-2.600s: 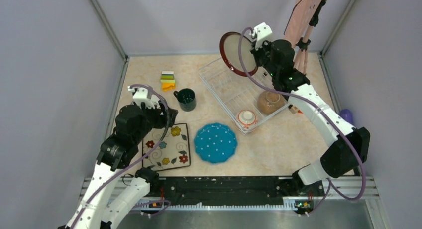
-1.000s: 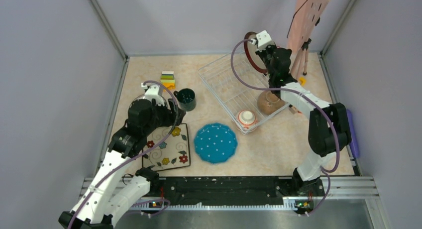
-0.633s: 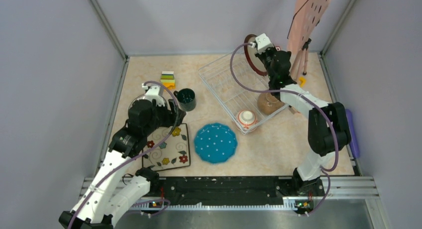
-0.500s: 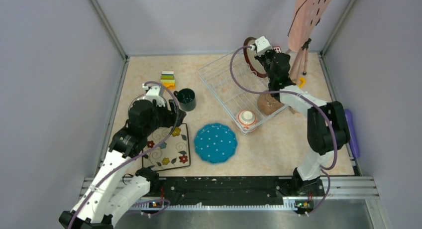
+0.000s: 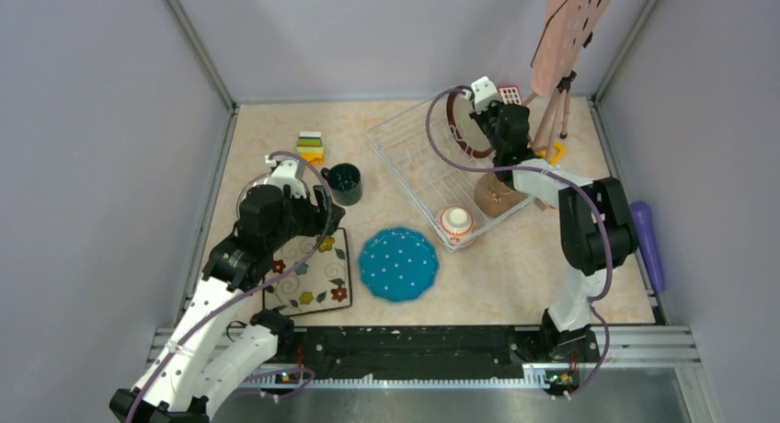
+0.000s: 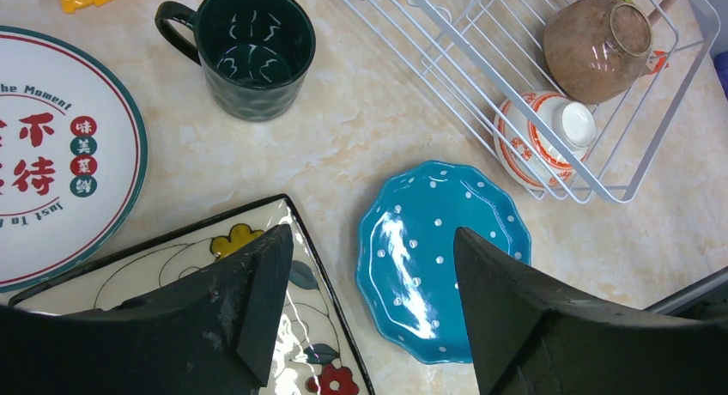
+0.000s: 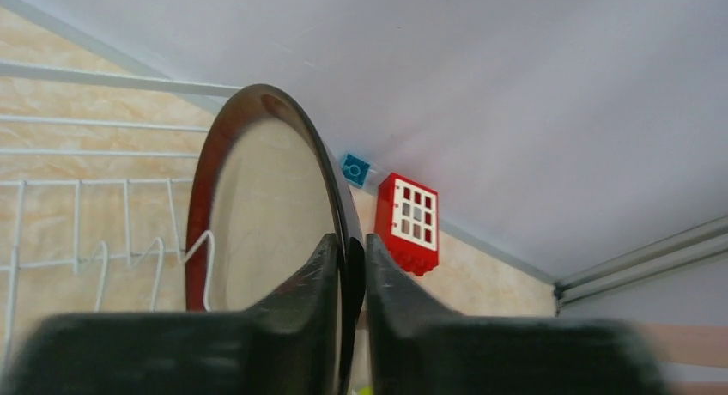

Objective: Load the mixed dishes into the dish rack

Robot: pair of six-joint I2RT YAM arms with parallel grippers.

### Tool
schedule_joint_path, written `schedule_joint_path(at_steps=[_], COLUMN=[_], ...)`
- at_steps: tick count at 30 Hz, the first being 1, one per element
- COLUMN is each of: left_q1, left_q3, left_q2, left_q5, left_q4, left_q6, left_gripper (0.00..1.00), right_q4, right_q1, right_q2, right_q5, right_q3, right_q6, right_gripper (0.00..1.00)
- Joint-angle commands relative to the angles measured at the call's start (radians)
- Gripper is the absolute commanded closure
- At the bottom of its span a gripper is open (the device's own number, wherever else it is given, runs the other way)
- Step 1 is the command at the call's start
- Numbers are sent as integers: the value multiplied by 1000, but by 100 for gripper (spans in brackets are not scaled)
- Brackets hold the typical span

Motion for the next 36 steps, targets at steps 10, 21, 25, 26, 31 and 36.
schedule_joint_path(at_steps=[10, 21, 25, 26, 31, 36], left_q1=[-2, -3, -3, -3, -3, -3], left_q3=[0, -7, -14, -15, -26, -31], left_q2=[1, -10, -22, -25, -25, -14], left_q5=[20, 37, 35, 37, 44, 51], left_q4=[55, 52, 53, 53, 66, 75], left_q6=[1, -14, -14, -14, -18, -19], left_gripper=[26, 26, 26, 26, 26, 26], right_q4=[-200, -362, -377, -378, -357, -390], right_q1=[-7, 53, 18, 4, -46, -85], right_q2=[-46, -130, -135, -136, -138, -127], right_q5=[87, 331, 391, 390, 400, 475], right_q3=[183, 188, 183, 179, 153, 148], right_q6=[160, 210, 214, 225, 224, 254], right_gripper=[40, 40, 40, 40, 40, 42])
